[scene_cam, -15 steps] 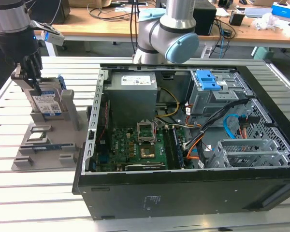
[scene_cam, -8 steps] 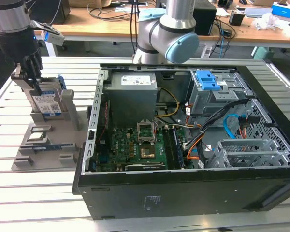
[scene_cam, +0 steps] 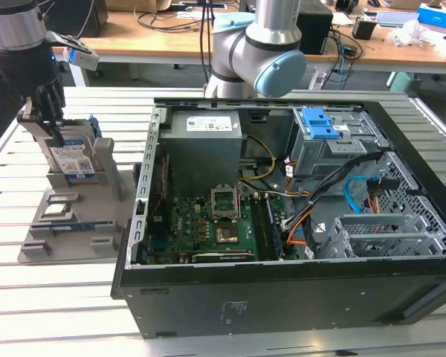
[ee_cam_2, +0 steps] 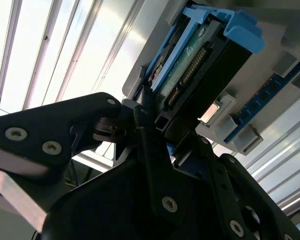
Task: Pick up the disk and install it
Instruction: 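Pick up the disk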
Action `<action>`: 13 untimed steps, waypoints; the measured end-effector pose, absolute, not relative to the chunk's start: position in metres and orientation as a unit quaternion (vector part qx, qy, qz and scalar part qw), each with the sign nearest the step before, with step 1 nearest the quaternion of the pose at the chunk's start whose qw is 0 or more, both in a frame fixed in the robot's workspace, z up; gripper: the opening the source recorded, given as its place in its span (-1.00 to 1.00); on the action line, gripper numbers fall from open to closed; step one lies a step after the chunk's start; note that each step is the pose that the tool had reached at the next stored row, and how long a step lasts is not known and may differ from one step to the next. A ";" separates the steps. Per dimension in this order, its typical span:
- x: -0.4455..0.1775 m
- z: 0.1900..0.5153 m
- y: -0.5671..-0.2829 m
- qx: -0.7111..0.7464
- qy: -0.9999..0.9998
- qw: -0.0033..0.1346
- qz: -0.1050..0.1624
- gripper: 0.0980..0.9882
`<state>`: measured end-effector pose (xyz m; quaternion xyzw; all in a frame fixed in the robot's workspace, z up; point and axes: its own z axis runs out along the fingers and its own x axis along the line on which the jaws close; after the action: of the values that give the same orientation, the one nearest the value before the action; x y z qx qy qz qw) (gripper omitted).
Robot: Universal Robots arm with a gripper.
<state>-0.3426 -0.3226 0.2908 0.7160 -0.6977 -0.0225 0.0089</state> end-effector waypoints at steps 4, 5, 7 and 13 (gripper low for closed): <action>-0.343 0.298 -0.322 0.716 -0.698 0.009 -0.023 -0.40; -0.343 0.300 -0.322 0.716 -0.698 0.009 -0.023 -0.40; -0.343 0.303 -0.322 0.716 -0.698 0.009 -0.023 -0.40; -0.343 0.315 -0.322 0.716 -0.698 0.009 -0.023 -0.40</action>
<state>-0.3427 -0.3219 0.3146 0.7160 -0.6977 -0.0226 0.0091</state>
